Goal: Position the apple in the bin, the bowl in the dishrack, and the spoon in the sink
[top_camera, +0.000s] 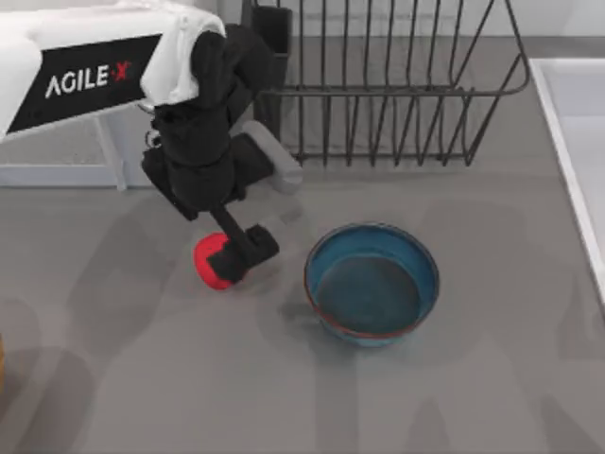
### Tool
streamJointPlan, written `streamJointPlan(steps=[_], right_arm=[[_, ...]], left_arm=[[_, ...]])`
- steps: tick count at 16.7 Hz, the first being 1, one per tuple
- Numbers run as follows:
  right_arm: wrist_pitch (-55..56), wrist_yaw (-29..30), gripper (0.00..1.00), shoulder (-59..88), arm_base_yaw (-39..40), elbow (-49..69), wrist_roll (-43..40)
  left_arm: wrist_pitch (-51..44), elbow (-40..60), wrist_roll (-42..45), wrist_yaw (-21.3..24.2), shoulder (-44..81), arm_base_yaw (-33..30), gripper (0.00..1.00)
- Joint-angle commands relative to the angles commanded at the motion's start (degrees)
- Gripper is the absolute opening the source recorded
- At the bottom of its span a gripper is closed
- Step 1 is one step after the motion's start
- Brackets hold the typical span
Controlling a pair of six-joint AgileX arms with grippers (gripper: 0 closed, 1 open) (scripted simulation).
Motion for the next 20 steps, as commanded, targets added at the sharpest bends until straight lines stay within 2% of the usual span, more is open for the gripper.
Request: streamJointPlan(steps=[4, 9, 20], right_arm=[[0.0, 0.0, 1.0, 0.0, 0.0, 0.0, 0.0], [0.0, 0.0, 1.0, 0.0, 0.0, 0.0, 0.0], [0.0, 0.0, 1.0, 0.0, 0.0, 0.0, 0.0]], left_arm=[[8.4, -5.0, 0.0, 0.0, 3.0, 0.0, 1.0], [9.4, -5.8, 0.1, 0.0, 3.5, 0.0, 1.0], [9.4, -5.8, 0.1, 0.0, 3.5, 0.0, 0.17]])
